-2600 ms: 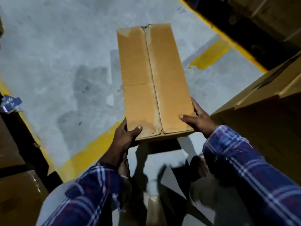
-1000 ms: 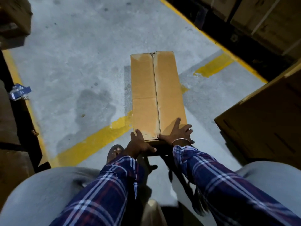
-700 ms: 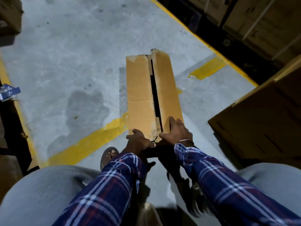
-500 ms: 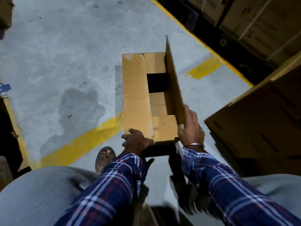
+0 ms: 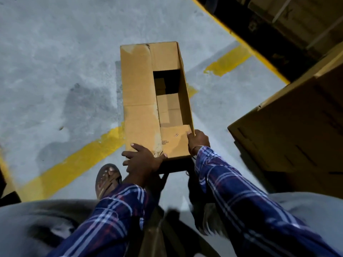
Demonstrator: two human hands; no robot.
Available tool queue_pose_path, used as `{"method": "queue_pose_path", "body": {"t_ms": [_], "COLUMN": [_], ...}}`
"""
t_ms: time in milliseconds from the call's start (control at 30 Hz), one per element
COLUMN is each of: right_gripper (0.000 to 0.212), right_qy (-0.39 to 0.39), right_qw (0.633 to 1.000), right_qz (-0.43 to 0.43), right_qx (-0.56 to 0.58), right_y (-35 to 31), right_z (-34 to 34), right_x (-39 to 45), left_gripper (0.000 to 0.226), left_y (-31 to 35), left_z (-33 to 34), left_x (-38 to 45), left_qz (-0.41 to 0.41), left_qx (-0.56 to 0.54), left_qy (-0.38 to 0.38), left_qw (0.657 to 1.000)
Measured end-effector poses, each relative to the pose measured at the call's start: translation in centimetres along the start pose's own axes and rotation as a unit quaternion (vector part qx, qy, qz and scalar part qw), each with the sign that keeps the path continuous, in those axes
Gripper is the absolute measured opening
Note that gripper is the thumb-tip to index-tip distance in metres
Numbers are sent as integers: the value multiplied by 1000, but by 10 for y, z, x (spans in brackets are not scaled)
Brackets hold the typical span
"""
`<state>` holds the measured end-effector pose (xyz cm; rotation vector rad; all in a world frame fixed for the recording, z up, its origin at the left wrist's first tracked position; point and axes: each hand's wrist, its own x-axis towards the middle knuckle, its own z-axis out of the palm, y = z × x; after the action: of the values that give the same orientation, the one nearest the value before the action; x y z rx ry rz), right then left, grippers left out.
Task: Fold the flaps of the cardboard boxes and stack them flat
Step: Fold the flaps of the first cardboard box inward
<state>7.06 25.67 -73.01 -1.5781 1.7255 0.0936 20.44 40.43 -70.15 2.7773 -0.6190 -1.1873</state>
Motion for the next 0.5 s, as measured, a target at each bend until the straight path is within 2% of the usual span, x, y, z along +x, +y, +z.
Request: {"method": "queue_pose_path", "body": {"t_ms": [200, 367, 433, 500], "right_gripper": [30, 28, 36, 54], "right_qy": [45, -15, -50, -62], "right_qw": [998, 997, 995, 989], "right_qz": [34, 38, 10, -66], "right_qx": [-31, -63, -91, -119], "right_y": [-6, -19, -37, -64], "right_z": [3, -18, -41, -70], "right_x": [6, -8, -21, -38], "left_gripper": [138, 138, 139, 141], "left_y": [5, 6, 4, 3], "left_z": [2, 7, 7, 6], "left_x": [-1, 0, -2, -5], "left_qz": [-7, -21, -27, -7], "left_qx": [-7, -40, -57, -49], "left_qy": [1, 10, 21, 38], "left_qw": [1000, 999, 998, 998]}}
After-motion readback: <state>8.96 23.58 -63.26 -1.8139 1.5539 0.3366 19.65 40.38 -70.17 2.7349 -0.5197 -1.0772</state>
